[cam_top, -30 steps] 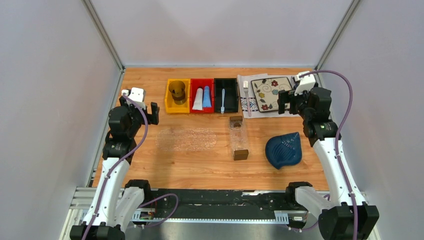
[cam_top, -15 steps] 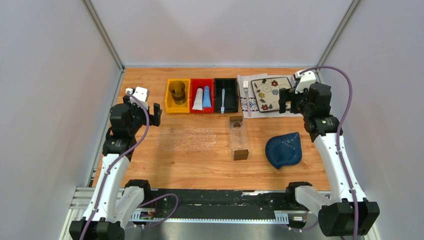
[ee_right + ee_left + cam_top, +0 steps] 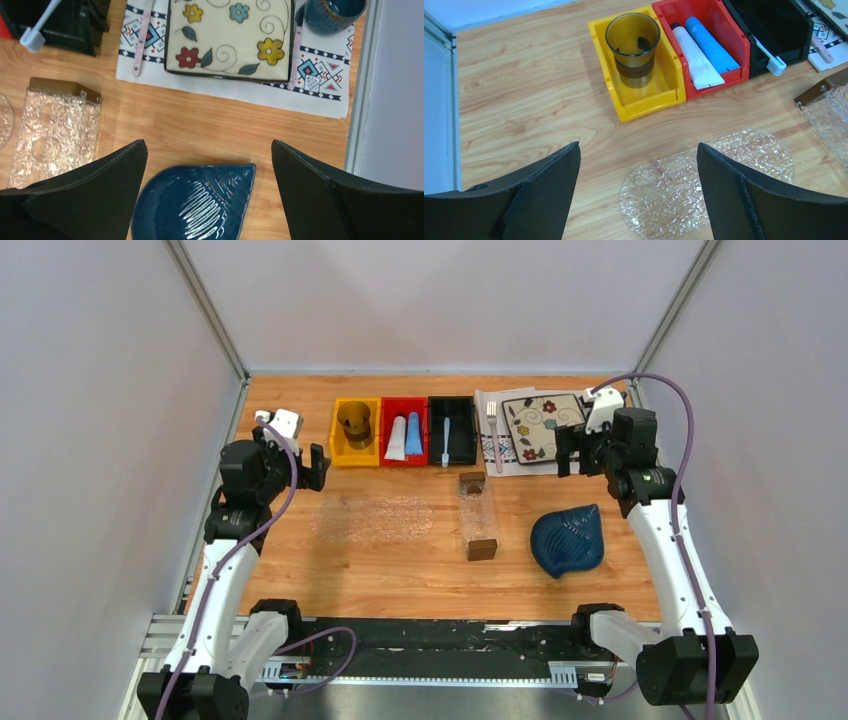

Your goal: Prepare toiletry sets of a toothbrush and toothpaste on the tray

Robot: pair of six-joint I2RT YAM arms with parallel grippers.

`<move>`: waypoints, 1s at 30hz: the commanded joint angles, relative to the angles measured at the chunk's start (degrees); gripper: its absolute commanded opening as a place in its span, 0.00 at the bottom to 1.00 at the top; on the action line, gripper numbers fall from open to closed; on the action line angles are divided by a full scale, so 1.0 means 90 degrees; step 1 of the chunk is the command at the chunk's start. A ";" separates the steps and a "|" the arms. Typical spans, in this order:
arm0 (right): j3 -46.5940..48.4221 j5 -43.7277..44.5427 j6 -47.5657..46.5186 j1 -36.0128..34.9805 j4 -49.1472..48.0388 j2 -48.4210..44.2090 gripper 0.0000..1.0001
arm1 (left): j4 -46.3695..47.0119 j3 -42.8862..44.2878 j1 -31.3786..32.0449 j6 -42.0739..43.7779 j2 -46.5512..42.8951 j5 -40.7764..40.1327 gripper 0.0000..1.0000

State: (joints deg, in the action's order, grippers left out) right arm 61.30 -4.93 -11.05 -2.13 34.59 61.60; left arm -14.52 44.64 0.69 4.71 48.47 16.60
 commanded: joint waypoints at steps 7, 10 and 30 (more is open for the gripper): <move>0.0201 0.0050 -0.0638 -0.0017 0.0814 -0.0175 1.00 | 0.0002 0.0186 -0.0037 -0.0152 0.0054 0.0372 0.93; 0.0288 -0.0418 -0.0560 -0.0066 0.1009 -0.0107 1.00 | 0.0012 0.0176 -0.0037 -0.0152 0.0054 0.0372 0.93; 0.0337 0.0254 0.0318 -0.2858 0.0493 0.1533 1.00 | 0.0081 0.0079 -0.0037 -0.0084 0.0103 0.0070 0.93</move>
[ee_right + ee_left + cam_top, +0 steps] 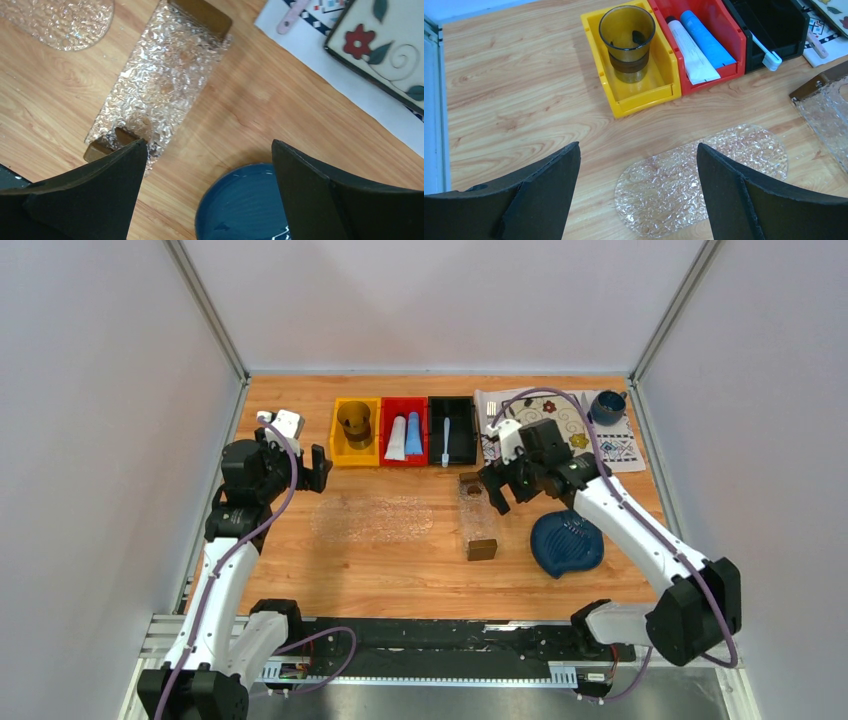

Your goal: Prepare toiletry sets of a toothbrush and toothpaste on the tray

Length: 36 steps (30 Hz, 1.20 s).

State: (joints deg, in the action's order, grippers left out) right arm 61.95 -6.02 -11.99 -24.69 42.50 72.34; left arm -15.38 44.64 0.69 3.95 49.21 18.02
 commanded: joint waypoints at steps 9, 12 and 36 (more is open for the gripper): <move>0.1075 0.0113 0.1205 -0.0753 0.0082 0.1757 1.00 | 0.0224 0.0020 -0.0028 0.0011 0.0050 -0.0254 0.94; 0.1221 -0.0053 0.1467 -0.0753 0.0092 0.2050 1.00 | 0.0214 0.0010 -0.0037 0.0030 0.0079 -0.0313 0.94; 0.1603 0.0862 0.1879 -0.1319 0.0336 0.3183 1.00 | 0.0302 -0.0038 -0.0037 0.0089 0.0196 -0.0499 0.94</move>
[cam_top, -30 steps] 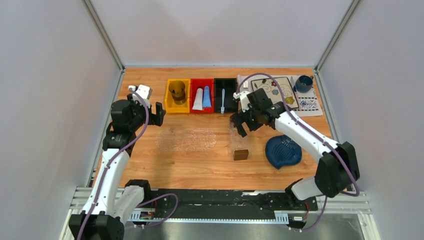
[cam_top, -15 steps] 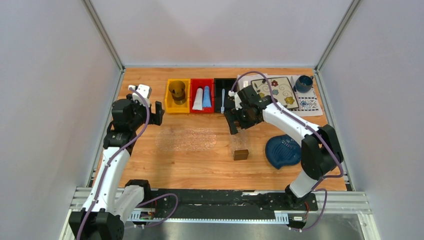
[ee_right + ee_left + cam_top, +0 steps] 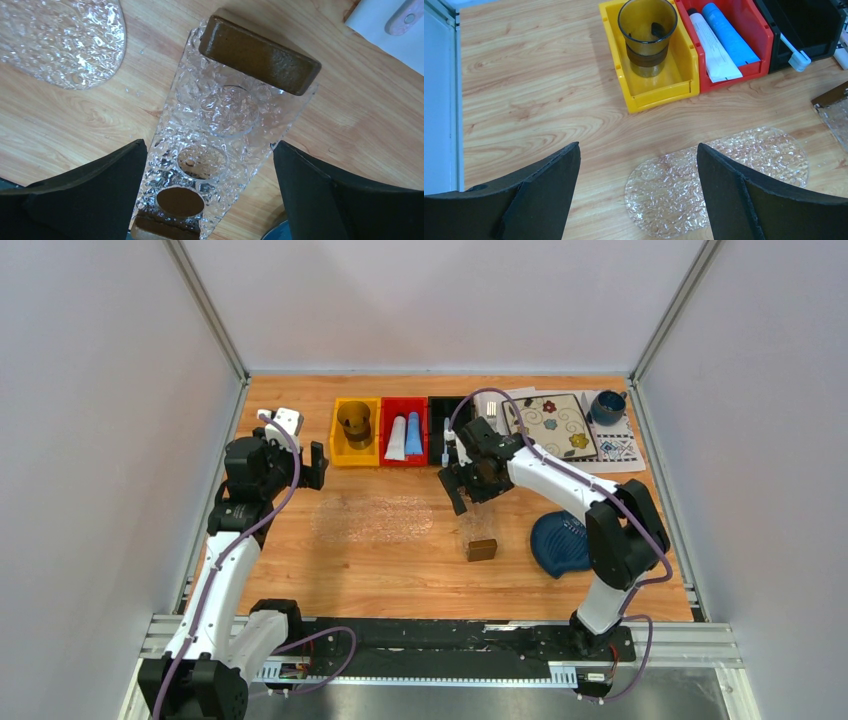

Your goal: Prepare toiletry sets of a toothbrush and toothpaste on the tray

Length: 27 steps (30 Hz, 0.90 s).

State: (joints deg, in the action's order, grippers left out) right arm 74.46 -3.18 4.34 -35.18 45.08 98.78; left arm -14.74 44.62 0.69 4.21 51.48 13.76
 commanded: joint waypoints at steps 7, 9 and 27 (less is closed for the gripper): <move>0.0262 0.0939 0.0055 -0.0193 0.0089 0.0460 1.00 | 0.0251 -0.0046 -0.0037 0.0050 -0.0066 0.0004 0.94; 0.0291 0.0968 0.0026 -0.0202 0.0099 0.0527 1.00 | 0.0261 -0.0056 -0.0028 0.0050 -0.0066 0.0014 0.94; 0.0868 0.0881 -0.0765 -0.0212 0.0528 0.0607 0.75 | 0.0290 -0.0095 -0.0028 0.0060 -0.0173 0.0063 0.94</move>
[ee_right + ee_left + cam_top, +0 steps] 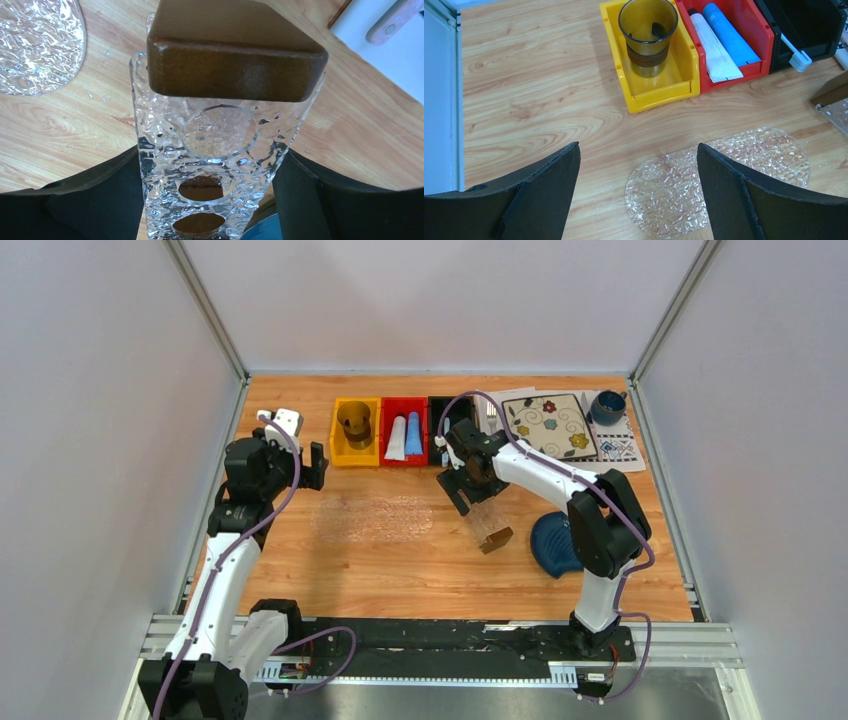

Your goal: Prepare toiletry sets of a toothbrush and toothpaste on the tray

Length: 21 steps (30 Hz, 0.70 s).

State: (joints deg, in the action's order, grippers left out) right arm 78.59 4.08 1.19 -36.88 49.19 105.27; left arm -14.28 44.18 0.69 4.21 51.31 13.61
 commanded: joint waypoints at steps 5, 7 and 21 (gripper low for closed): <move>0.0389 0.0133 -0.0727 -0.0023 0.0120 -0.0125 0.63 | 0.0249 -0.0056 -0.0028 0.0060 -0.0154 0.0119 0.94; 0.0428 0.0094 -0.0825 -0.0023 0.0179 -0.0086 0.59 | 0.0249 -0.0056 -0.0037 0.0060 -0.0144 0.0129 0.94; 0.0663 -0.0355 -0.1851 -0.0335 0.0091 -0.0281 0.46 | 0.0200 0.0012 -0.0037 0.0118 -0.0184 0.0090 0.94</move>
State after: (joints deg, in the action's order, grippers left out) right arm 80.79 2.44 -11.35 -37.85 51.51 105.32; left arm -14.00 43.77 0.69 4.38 50.59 14.06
